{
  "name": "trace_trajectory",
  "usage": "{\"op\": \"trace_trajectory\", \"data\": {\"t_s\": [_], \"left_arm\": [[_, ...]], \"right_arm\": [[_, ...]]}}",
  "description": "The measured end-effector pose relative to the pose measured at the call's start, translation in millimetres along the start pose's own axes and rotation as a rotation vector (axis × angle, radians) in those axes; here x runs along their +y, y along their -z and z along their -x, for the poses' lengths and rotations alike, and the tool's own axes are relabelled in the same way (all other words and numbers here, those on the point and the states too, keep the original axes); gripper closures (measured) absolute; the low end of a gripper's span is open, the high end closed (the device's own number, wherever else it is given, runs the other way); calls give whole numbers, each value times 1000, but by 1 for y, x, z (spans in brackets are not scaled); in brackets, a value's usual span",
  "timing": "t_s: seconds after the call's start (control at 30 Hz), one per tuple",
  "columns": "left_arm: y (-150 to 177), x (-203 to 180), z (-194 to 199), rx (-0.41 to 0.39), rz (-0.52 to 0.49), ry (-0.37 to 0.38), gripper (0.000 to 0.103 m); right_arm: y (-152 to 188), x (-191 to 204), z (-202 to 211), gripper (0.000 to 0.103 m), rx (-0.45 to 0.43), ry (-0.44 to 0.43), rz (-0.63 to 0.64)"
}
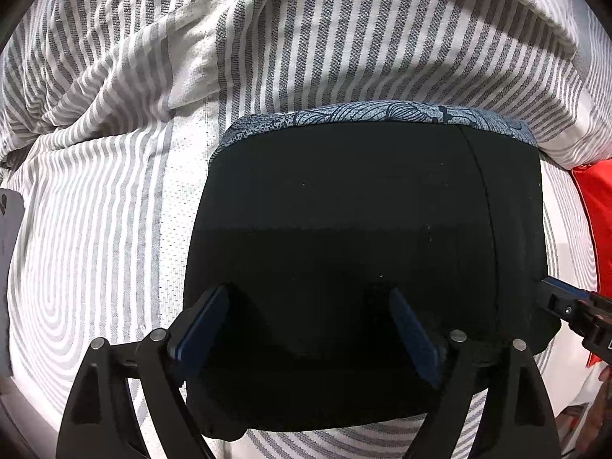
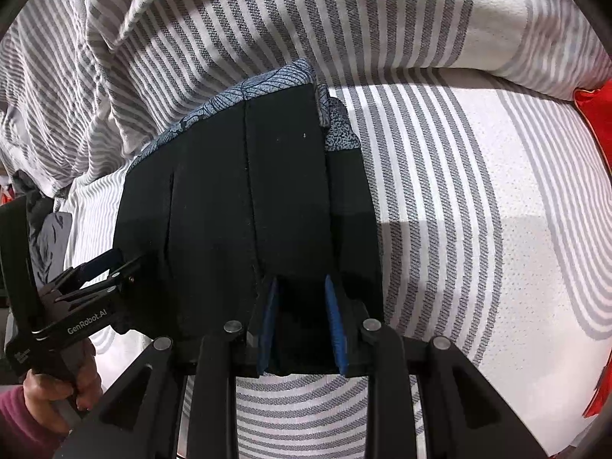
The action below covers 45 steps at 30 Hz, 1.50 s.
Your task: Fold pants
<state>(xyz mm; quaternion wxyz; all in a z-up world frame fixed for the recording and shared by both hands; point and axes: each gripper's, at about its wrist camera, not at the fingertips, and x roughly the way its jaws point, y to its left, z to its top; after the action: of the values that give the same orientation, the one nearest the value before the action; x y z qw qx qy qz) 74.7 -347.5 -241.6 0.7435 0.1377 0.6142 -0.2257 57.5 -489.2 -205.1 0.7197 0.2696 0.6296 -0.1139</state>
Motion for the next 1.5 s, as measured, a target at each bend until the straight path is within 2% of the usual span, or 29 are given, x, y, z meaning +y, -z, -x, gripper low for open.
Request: {"op": "trace_trajectory", "data": {"t_s": [0.47, 0.5, 0.53, 0.63, 0.8, 0.93, 1.0, 1.03, 1.1, 1.17, 1.2, 1.23, 1.33, 1.4, 1.43, 1.5], "left_arm": [[-2, 7, -2, 14, 4, 18, 15], [-3, 8, -1, 16, 5, 20, 15], [-3, 9, 1, 15, 9, 17, 15], [-6, 13, 8, 7, 17, 3, 15], [-19, 30, 22, -57, 33, -39, 15], [-35, 44, 22, -63, 62, -61, 15], [-40, 49, 18, -53, 76, -64, 15], [-41, 50, 18, -52, 77, -64, 15], [-39, 49, 16, -51, 71, -66, 15], [-37, 47, 16, -51, 62, -68, 15], [-37, 47, 16, -55, 59, -68, 15], [-38, 49, 16, -62, 59, -69, 15], [-44, 54, 13, -67, 71, -80, 15], [-54, 64, 11, -72, 100, -96, 15], [-59, 69, 11, -80, 116, -99, 15], [-71, 81, 10, -99, 146, -118, 15]], "right_arm": [[0, 0, 1, 74, -17, 6, -12], [0, 0, 2, 70, -15, 9, -14], [-1, -1, 4, 60, -8, 31, -24], [-6, -12, 14, 57, -19, -18, -96], [-37, -16, 29, 57, -93, -6, -99], [-73, -12, 23, 57, -117, -32, -117], [-93, -7, 9, 57, -83, -78, -115], [-97, -5, 2, 54, -61, -81, -117], [-105, -5, -13, 54, -31, -67, -119], [-107, -7, -14, 61, -34, -87, -117], [-106, -6, -11, 77, -41, -90, -108], [-104, -7, -9, 88, -42, -85, -90], [-88, -17, -6, 94, -12, -70, -63], [-77, -24, -7, 94, 9, -53, -62], [-74, -26, -7, 99, 22, -26, -60], [-62, -32, -9, 99, 49, -14, -61]]}}
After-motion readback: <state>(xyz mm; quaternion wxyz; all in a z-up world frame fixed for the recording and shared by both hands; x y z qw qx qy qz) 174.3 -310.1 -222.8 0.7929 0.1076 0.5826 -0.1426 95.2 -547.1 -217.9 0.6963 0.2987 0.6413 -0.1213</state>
